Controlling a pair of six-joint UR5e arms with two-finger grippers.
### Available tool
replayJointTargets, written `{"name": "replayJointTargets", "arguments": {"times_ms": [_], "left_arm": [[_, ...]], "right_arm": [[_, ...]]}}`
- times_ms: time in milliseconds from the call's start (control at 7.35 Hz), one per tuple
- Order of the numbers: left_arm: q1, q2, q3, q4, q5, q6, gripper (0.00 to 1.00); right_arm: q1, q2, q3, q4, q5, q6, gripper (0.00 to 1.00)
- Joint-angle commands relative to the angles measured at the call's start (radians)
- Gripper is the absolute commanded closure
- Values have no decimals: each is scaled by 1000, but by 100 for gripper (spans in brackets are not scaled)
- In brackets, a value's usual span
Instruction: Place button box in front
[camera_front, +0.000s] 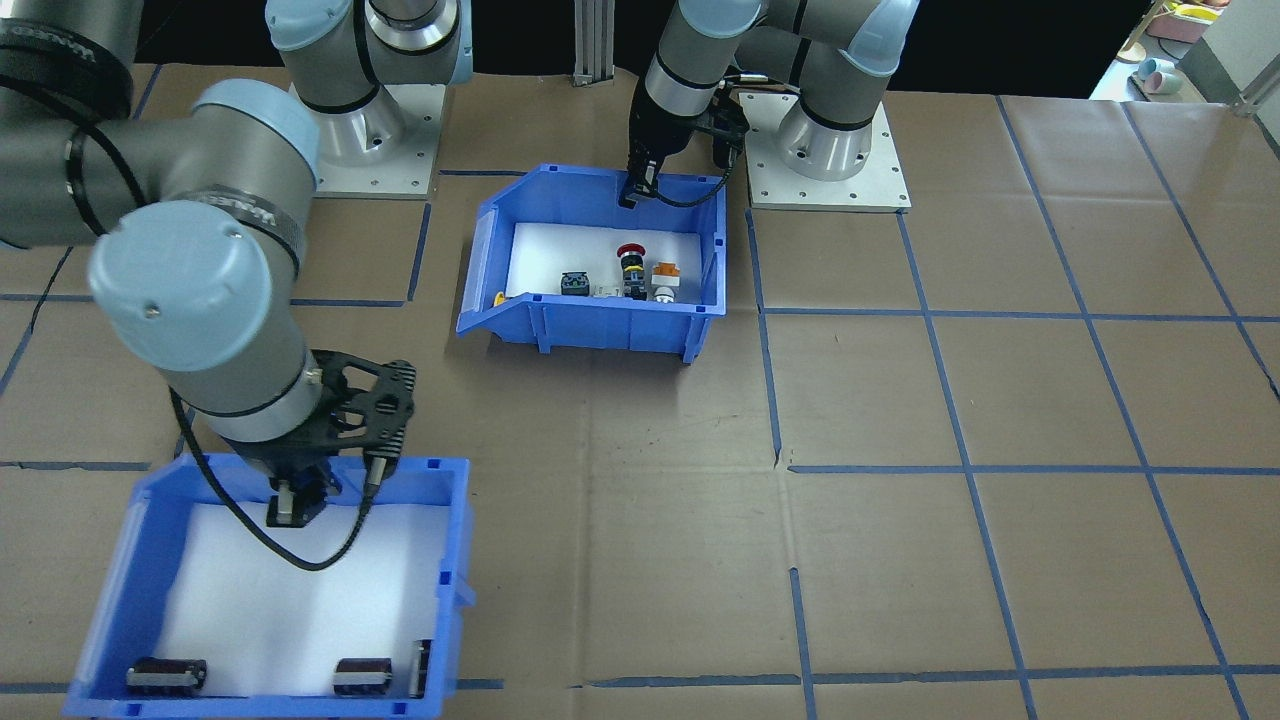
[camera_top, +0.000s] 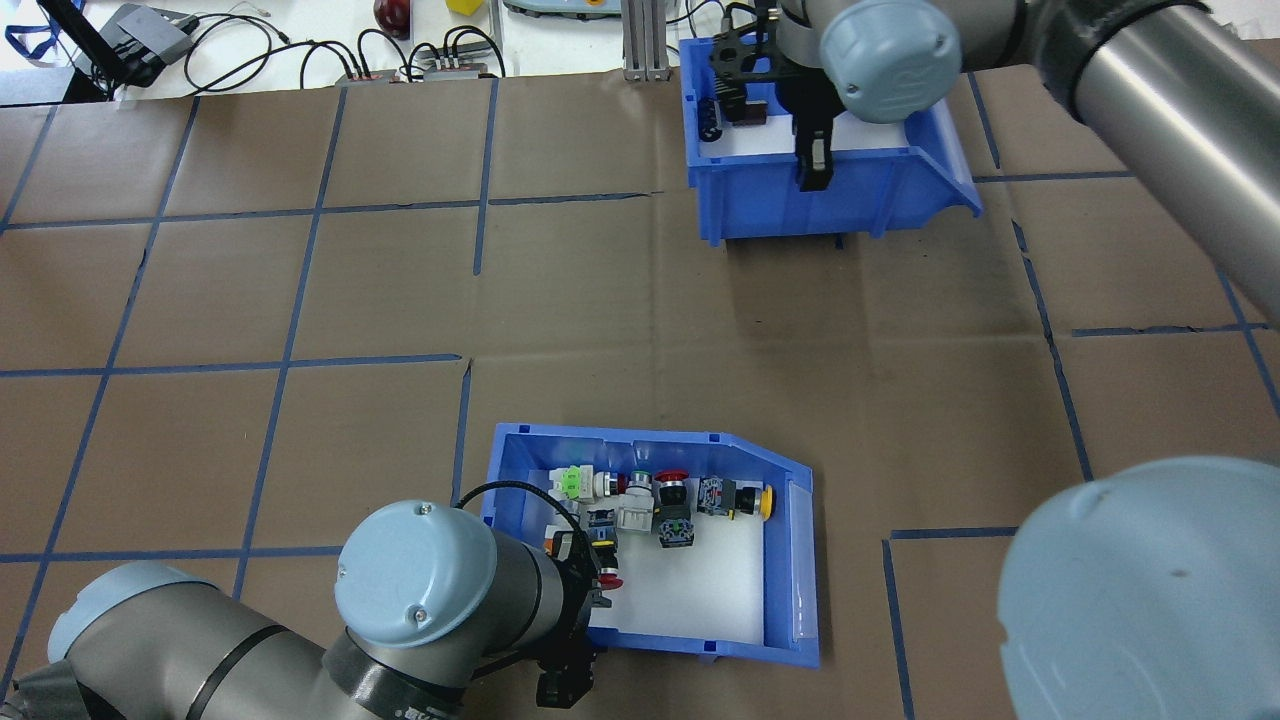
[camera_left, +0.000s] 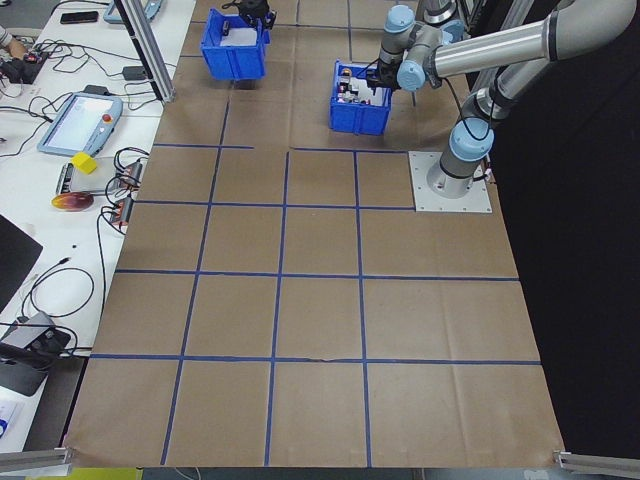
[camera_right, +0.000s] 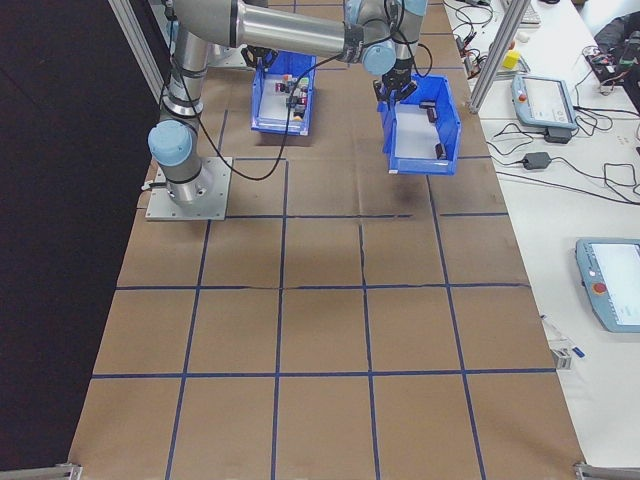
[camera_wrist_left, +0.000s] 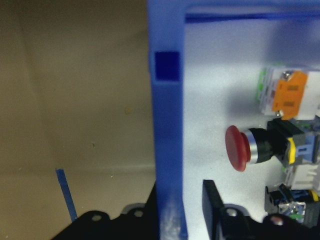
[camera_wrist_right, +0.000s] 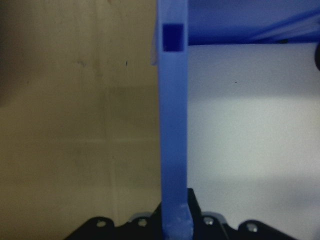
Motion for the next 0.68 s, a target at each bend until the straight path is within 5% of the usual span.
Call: {"name": "replayJointTargets", "arguments": {"times_ms": [0, 544], "left_arm": [[4, 24, 20, 5, -29, -2, 100], [119, -102, 204, -25, 18, 84, 100]], "right_arm": [[-138, -141, 165, -10, 9, -162, 92], [-252, -326, 349, -10, 11, -247, 92]]}}
